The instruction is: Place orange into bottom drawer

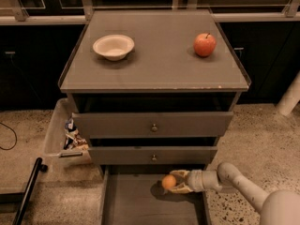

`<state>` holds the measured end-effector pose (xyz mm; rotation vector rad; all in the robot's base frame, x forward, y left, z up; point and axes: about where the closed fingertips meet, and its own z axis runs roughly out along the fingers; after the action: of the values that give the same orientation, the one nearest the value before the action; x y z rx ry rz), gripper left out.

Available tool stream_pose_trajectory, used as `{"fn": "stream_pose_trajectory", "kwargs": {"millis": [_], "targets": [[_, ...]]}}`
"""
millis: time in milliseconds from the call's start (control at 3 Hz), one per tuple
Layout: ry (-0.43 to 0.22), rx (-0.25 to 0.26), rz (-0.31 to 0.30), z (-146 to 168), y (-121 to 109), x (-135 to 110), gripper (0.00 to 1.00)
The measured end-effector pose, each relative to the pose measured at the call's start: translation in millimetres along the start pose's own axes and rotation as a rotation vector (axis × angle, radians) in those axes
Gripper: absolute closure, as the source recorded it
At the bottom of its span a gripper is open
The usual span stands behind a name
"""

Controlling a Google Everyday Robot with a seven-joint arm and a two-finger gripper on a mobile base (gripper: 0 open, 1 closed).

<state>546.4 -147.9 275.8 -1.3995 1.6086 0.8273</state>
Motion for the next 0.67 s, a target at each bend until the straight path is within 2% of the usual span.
{"fn": "stream_pose_trajectory", "kwargs": {"millis": [333, 667], "targets": [[0.05, -0.023, 0.004, 31, 9, 30, 1.0], [0.062, -0.017, -0.022, 53, 12, 52, 1.0]]}}
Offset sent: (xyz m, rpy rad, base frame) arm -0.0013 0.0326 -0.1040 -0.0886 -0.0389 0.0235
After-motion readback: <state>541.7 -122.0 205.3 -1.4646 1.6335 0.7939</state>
